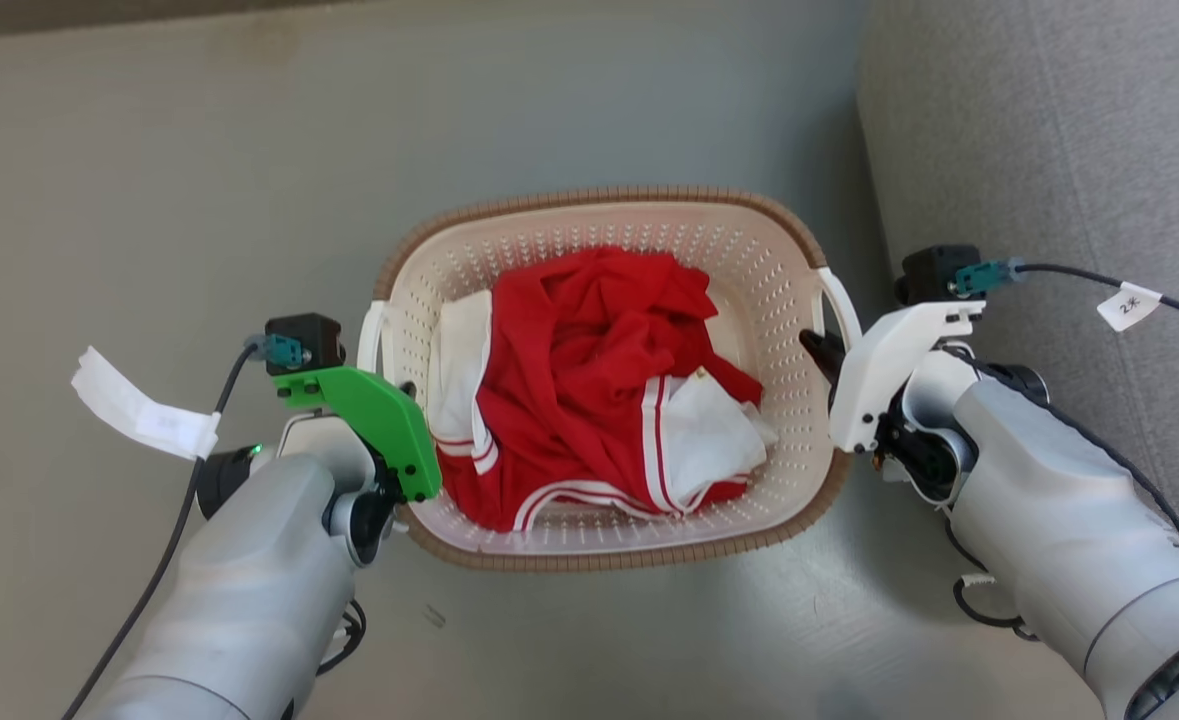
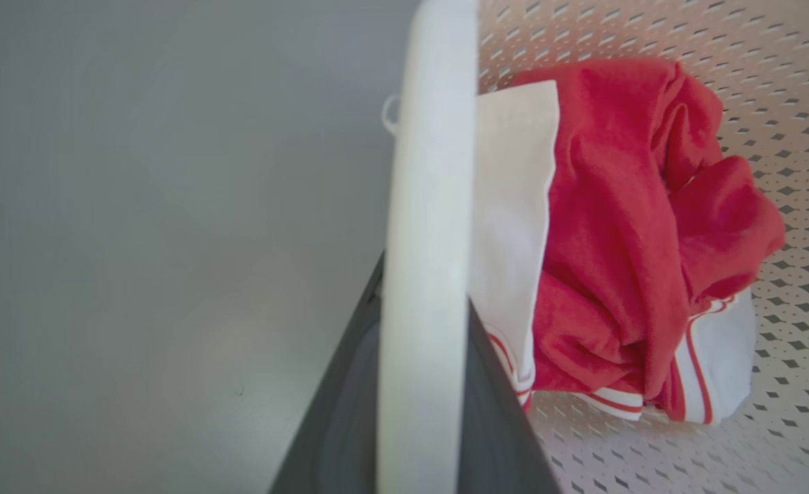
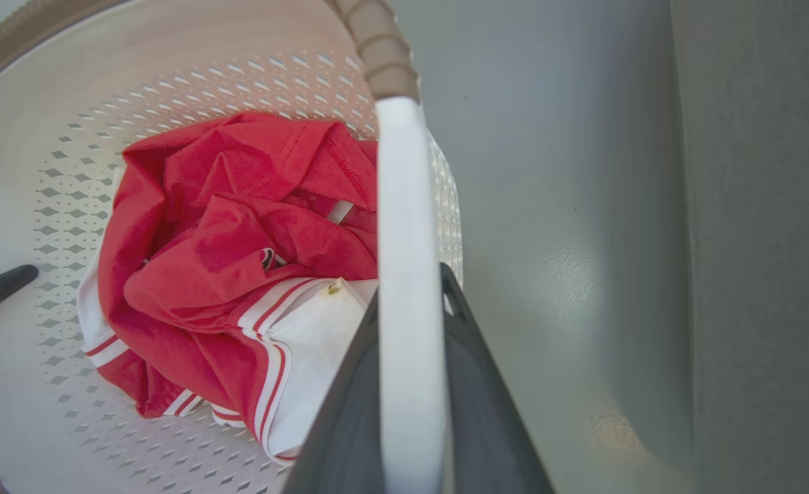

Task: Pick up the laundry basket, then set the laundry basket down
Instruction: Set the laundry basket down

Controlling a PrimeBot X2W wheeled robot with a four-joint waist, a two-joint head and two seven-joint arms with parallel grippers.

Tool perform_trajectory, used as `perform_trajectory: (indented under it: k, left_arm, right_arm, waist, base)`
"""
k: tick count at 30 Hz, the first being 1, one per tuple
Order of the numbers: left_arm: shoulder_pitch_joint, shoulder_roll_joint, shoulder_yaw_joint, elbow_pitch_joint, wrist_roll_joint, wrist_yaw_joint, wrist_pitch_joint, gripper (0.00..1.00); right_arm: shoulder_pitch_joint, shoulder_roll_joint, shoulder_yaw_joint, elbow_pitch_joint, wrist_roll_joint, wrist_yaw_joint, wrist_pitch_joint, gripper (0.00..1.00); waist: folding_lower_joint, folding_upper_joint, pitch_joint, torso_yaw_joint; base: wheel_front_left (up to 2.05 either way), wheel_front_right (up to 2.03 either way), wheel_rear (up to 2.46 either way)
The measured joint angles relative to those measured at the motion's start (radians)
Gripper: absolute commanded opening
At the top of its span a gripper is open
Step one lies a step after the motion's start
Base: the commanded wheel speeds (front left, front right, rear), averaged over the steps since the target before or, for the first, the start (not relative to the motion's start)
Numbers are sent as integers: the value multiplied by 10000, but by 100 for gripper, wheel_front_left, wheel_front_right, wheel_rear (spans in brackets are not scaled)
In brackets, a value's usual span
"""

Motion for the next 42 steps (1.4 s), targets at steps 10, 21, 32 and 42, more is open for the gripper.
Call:
perform_trajectory:
  k: [10, 21, 32, 42]
  left_arm:
    - [-634, 2, -15, 107, 63, 10, -384, 0]
    - [-1372, -19, 10, 151, 151, -2, -1057, 0]
    - [-2019, -23, 2, 274, 251, -4, -1398, 0]
    - [-2565, -23, -8, 529, 357, -50, -1762, 0]
  right_arm:
    - [-416, -56, -52, -115, 171, 0, -433, 0]
    - [-1106, -215, -13, -215, 171, 2, -940, 0]
    - [-1676, -257, 21, -232, 171, 6, -1411, 0]
    - [-2204, -244, 130, -236, 244, 6, -1845, 0]
  waist:
    - [1, 0, 1238, 27]
    - [1, 0, 2426, 90]
    - [1, 0, 3641, 142]
    - [0, 0, 4641, 96]
  base:
    - [0, 0, 0]
    - [0, 0, 0]
    - [0, 0, 0]
    - [0, 0, 0]
